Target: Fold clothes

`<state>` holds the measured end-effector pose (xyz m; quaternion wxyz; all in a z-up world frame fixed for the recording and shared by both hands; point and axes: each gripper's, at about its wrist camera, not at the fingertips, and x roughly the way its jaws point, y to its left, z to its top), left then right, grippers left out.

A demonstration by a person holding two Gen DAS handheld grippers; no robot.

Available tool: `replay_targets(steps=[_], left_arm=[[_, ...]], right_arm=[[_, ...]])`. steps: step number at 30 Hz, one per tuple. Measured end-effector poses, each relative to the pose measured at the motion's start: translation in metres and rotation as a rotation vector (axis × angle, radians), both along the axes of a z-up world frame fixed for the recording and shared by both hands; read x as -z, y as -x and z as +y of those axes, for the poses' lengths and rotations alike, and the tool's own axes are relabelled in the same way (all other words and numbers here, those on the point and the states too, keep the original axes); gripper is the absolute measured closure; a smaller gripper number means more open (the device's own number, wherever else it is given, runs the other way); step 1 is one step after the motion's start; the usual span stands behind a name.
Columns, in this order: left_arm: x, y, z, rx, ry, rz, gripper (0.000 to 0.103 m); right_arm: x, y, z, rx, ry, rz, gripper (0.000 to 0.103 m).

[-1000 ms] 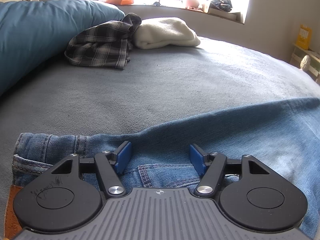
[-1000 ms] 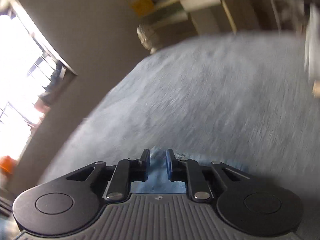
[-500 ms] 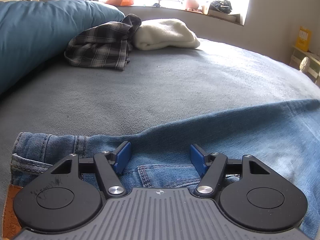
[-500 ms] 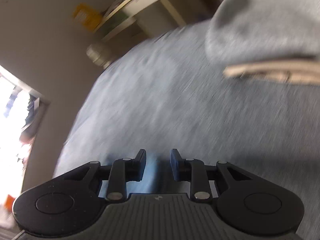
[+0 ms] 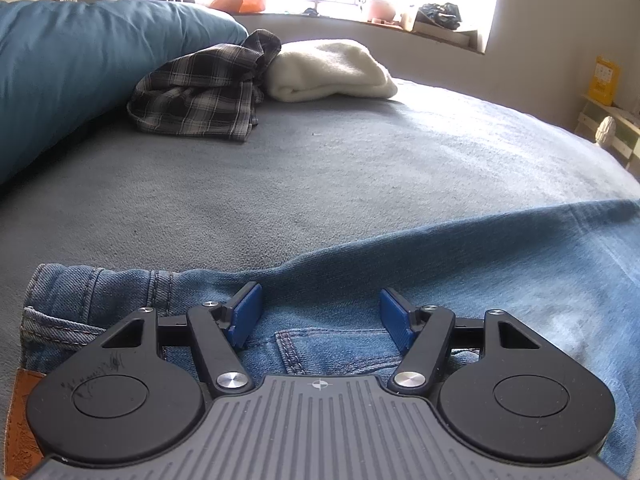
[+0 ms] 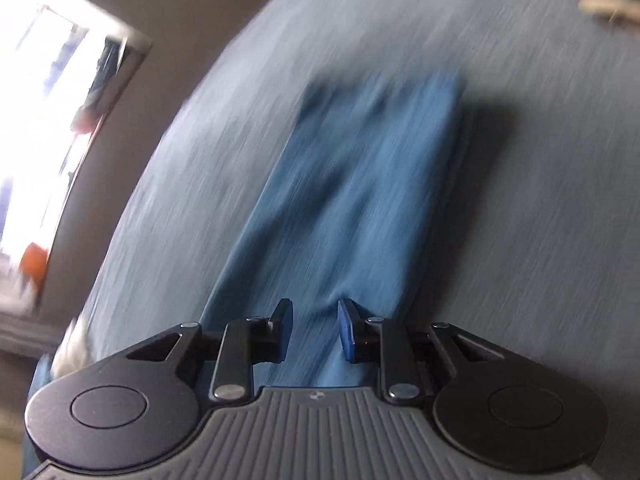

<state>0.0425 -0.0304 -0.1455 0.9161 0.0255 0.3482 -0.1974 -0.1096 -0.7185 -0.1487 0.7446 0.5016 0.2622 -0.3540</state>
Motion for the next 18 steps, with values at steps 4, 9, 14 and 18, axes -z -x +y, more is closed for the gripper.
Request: replay_targets(steps=[4,9,14,18], left_arm=[[-0.001,-0.001,-0.001,0.001,-0.007,0.003,0.038],[0.001,0.001,-0.003,0.001,-0.014,-0.003,0.038],[0.0,0.001,-0.003,0.001,-0.019,-0.003,0.037],[0.0,0.0,-0.003,0.001,-0.015,-0.003,0.037]], right_arm=[[-0.009,0.031,-0.05,0.302,0.113,0.085,0.075],[0.002,0.052,-0.053,0.327,0.035,-0.059,0.065],[0.031,0.05,-0.054,0.299,-0.055,-0.178,0.044],[0.038,0.037,-0.062,0.293,-0.043,-0.198,0.044]])
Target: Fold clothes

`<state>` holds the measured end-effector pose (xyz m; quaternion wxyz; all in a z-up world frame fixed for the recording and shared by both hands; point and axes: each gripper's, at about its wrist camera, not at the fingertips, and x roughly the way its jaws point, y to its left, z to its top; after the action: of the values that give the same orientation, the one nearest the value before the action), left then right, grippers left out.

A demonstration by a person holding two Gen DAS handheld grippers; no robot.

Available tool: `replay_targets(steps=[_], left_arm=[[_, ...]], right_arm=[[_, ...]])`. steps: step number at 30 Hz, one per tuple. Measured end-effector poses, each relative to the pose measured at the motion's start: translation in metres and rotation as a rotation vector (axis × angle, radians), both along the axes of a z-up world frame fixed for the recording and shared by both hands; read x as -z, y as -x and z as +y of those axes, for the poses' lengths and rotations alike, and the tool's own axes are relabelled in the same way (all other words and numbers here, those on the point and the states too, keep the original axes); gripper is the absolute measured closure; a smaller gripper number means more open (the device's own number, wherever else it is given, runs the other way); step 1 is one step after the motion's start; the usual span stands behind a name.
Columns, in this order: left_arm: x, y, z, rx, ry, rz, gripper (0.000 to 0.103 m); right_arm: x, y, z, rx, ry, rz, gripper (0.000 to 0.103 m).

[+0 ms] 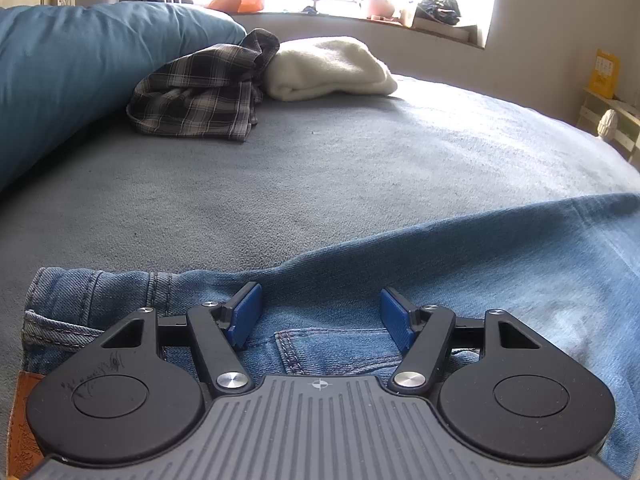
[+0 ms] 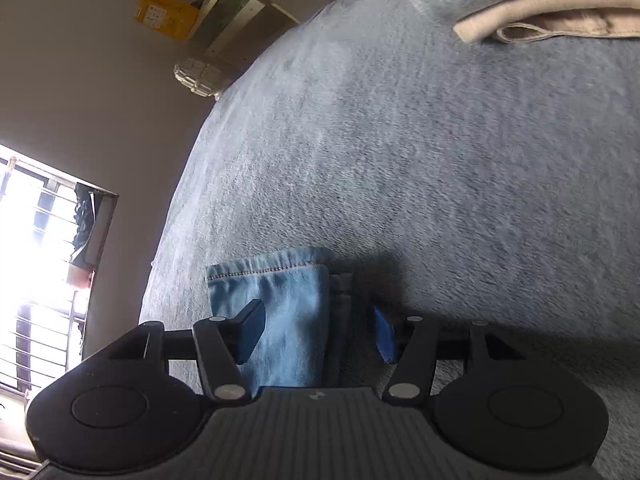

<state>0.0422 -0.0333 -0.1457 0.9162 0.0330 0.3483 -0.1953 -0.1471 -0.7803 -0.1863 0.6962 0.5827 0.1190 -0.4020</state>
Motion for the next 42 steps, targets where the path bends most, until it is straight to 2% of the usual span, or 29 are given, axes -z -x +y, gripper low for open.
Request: replay_targets(steps=[3,6,11,15,16,22,28,36,42], left_arm=[[0.001,0.0,0.001,-0.001,0.004,-0.002,0.037],[0.0,0.0,0.0,0.0,0.002,-0.001,0.037],[0.0,0.0,0.0,0.001,-0.002,0.0,0.037],[-0.001,0.0,0.0,0.001,-0.004,-0.002,0.037],[-0.001,0.0,-0.001,0.001,-0.007,-0.002,0.037],[0.0,0.001,-0.004,0.005,-0.024,-0.008,0.037],[0.0,0.002,-0.002,0.005,-0.019,-0.015,0.037],[0.001,0.004,-0.002,0.006,-0.013,-0.025,0.037],[0.002,0.006,-0.001,0.005,-0.011,-0.035,0.037]], right_arm=[[0.001,-0.008,-0.012,0.001,0.026,0.002,0.044],[0.006,-0.011,-0.019,0.028,0.046,-0.015,0.049],[0.013,-0.01,-0.026,0.053,0.058,-0.047,0.068],[0.013,0.001,-0.025,0.038,0.075,-0.07,0.089],[0.012,0.003,-0.022,0.03,0.091,-0.078,0.092],[-0.016,0.002,-0.009,-0.017,0.184,-0.111,0.092],[-0.07,-0.011,0.02,-0.178,0.267,-0.164,0.092],[-0.13,-0.031,0.102,-0.379,0.304,-0.338,0.092],[-0.152,-0.044,0.18,-0.509,0.261,-0.486,0.092]])
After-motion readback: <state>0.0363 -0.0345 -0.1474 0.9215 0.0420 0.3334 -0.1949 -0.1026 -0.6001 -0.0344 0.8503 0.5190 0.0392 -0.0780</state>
